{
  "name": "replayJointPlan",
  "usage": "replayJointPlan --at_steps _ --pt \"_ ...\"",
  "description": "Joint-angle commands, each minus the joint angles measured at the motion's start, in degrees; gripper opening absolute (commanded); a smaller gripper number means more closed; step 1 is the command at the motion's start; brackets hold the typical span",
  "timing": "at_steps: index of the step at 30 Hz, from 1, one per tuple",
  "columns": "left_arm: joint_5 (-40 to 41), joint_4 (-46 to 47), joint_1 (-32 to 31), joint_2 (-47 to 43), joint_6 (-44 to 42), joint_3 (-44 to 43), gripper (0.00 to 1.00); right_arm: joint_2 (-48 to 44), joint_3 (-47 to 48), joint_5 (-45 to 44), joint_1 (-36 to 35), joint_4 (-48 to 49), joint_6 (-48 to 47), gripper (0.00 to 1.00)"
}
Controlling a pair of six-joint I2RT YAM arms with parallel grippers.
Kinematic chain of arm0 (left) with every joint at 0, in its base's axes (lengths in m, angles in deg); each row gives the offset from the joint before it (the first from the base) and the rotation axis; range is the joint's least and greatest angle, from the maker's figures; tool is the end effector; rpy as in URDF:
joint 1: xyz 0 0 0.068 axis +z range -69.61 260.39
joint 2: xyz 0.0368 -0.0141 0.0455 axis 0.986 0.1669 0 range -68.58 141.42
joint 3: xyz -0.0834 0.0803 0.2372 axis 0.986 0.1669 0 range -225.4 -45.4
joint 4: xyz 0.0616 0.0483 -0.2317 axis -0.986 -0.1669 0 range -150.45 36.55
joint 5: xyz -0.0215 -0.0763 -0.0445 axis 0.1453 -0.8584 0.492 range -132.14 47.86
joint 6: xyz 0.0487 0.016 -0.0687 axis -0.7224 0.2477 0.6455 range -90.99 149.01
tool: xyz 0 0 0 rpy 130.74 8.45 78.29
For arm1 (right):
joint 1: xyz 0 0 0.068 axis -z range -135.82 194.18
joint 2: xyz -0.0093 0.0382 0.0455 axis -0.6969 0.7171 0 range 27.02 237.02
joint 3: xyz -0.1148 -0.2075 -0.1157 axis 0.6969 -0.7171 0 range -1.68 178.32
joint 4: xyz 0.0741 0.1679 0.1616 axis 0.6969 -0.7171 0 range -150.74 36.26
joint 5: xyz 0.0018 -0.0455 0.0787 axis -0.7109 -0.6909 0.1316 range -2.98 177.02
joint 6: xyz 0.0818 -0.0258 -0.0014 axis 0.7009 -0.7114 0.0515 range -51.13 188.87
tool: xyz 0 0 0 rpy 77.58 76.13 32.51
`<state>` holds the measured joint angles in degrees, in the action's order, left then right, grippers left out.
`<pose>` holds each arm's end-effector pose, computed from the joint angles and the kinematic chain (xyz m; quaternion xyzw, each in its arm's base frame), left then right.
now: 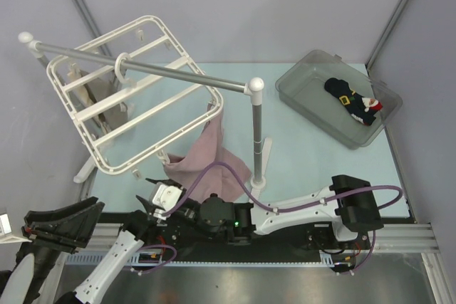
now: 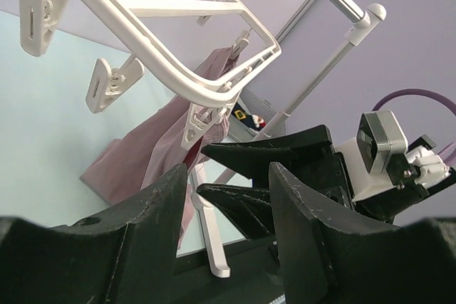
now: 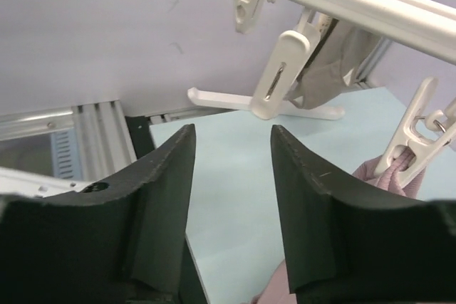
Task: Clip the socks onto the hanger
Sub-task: Open the clamp at the hanger.
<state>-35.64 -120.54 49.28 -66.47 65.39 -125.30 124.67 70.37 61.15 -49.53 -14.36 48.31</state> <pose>-0.0802 0.0583 0.3850 -0.0729 0.6344 -0.3969 0.6593 0.0056 0.4236 0.3559 -0.4097 0.4743 0.3460 0.6982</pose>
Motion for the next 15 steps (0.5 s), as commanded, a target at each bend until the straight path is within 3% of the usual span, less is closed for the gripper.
replayJointPlan --at_steps 1,6,15 --pt "0.27 -0.06 -0.35 2.55 -2.01 -0.78 0.55 2.54 4.23 -8.57 -1.3 9.66 -5.36 0.53" --pt "-0.7 0.64 -0.35 2.81 -1.84 -0.7 0.55 5.54 6.78 -14.64 -2.0 15.02 -9.59 0.54" --pt "-1.93 0.99 -0.35 2.81 -1.22 -0.7 0.55 7.65 10.04 -13.51 -0.6 13.19 -6.78 0.54"
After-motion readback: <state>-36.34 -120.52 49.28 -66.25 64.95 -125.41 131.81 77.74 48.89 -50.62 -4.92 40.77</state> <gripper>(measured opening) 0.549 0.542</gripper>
